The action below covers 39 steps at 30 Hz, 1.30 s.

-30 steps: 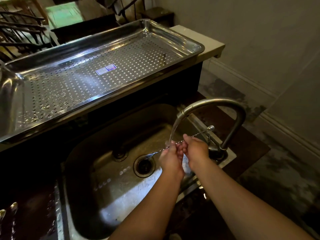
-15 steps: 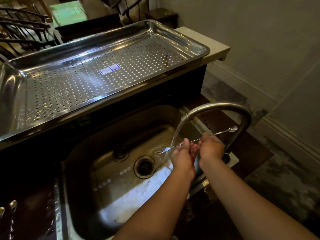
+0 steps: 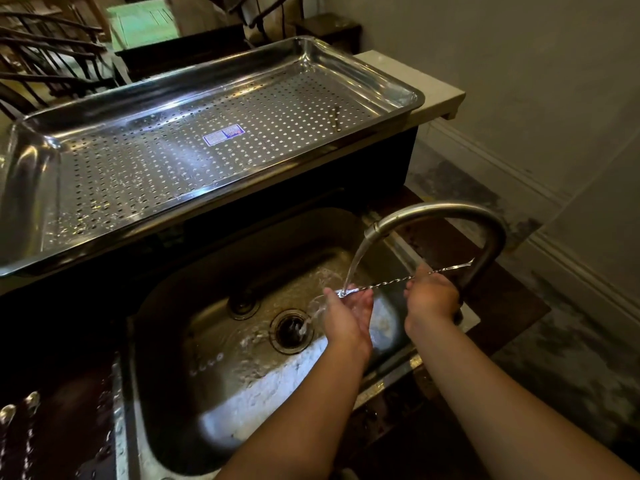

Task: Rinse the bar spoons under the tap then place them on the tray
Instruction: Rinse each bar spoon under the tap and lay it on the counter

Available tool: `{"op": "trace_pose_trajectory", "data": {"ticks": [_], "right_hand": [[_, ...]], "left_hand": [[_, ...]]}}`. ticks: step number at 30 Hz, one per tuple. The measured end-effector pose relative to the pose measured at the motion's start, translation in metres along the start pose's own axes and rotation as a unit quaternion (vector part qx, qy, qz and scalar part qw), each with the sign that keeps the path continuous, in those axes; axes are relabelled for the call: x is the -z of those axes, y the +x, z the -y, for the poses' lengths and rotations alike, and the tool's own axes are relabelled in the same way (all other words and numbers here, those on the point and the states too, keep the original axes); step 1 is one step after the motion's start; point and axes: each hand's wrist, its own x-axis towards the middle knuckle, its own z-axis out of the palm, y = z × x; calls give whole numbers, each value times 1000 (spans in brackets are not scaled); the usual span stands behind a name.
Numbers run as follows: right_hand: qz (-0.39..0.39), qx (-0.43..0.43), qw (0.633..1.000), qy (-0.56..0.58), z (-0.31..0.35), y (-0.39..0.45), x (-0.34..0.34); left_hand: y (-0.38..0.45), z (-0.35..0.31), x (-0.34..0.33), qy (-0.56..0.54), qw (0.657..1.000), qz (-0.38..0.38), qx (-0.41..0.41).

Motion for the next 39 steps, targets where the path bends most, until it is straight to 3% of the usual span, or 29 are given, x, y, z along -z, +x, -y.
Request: {"op": "trace_pose_trajectory", "data": {"ticks": [6,9,14,28,31,32,33,35,37,39], "right_hand": [[-10,-40,996,78,-4,-13,-13],[40,-23,999,8,-14,-21,-17],[90,-52,994,-13,-34,-42,-35],[139,-93,985,-40,-86,-121,-95],[146,-92,983,-56,-97,-137,-105],[151,-91,982,-62,-100,-143,-108],[157,-89,981,-69,-104,-149,-112],[173,-84,978,-86,-111,-162,-120],[197,-75,972,-106,-119,-174,-129],[217,-63,965,-129,-126,-187,-139]], "left_hand": [[-1,-3,6,-2,1000,-21,-17],[-3,-6,12,23,999,-25,-20],[-4,-21,30,18,998,-42,-39],[-20,-84,115,59,991,-115,-41],[-29,-99,133,154,978,-93,-104],[-31,-105,141,244,952,-84,-166],[-35,-111,148,359,899,-77,-239],[-45,-127,162,566,738,-87,-357],[-51,-143,175,668,613,-96,-412],[-53,-156,189,731,541,-89,-406]]}}
